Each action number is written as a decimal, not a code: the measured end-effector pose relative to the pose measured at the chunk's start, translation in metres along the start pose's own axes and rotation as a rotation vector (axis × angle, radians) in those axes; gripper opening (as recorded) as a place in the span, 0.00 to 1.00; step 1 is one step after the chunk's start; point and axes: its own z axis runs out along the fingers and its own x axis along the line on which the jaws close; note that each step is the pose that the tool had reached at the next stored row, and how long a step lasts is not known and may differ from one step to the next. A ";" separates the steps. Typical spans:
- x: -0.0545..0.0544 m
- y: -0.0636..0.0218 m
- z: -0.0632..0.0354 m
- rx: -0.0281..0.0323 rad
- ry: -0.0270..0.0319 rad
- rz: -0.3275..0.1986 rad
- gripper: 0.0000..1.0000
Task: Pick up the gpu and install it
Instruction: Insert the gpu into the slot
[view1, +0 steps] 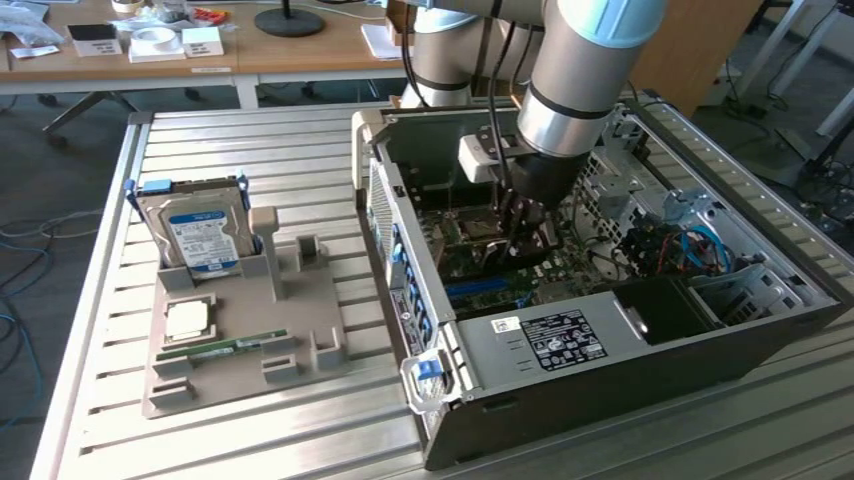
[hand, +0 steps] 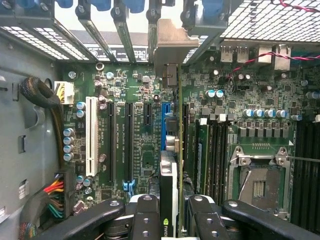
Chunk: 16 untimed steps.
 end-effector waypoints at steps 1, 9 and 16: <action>0.000 0.0000 0.0001 0.0000 0.0000 0.000 0.27; 0.000 0.0040 0.0005 0.0000 0.0036 0.000 0.27; 0.000 0.0058 0.0015 0.0001 0.0047 0.000 0.27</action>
